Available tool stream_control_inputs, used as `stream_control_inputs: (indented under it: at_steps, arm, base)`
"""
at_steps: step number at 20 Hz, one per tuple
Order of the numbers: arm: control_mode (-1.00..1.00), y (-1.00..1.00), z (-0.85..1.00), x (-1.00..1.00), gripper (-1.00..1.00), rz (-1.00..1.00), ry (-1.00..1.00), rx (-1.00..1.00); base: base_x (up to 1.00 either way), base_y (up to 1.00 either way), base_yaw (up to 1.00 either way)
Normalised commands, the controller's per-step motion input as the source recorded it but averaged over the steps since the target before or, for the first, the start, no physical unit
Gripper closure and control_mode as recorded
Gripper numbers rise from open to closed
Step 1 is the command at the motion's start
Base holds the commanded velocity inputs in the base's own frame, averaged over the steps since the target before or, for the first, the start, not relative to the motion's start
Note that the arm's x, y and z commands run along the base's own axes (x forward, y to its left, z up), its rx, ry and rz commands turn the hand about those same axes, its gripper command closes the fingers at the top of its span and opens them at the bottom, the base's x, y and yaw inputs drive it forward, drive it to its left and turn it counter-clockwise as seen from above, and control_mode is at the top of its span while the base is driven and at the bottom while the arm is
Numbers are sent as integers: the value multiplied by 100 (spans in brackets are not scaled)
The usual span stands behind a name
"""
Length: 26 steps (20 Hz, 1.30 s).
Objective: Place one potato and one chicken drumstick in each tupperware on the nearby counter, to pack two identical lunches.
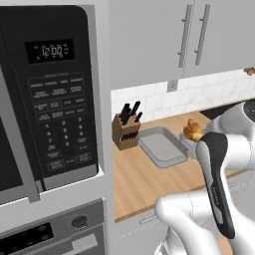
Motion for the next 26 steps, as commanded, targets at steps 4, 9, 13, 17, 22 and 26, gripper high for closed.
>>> stream_control_inputs:
  at_steps: [4,9,13,17,22,26]
  arm:
    - [-100,-13,-88,100,100,13,20,3]
    - [-100,0,-87,100,100,13,12,2]
    - [-100,0,-67,100,100,9,10,3]
    - [-100,0,-27,100,100,2,15,4]
    - [-100,-3,-5,88,100,0,11,2]
    - [-100,-12,-16,60,100,0,1,0]
  base:
    - [0,0,0]
    - [0,0,0]
    - [0,0,0]
    - [0,0,0]
    - [0,0,0]
    - [0,0,0]
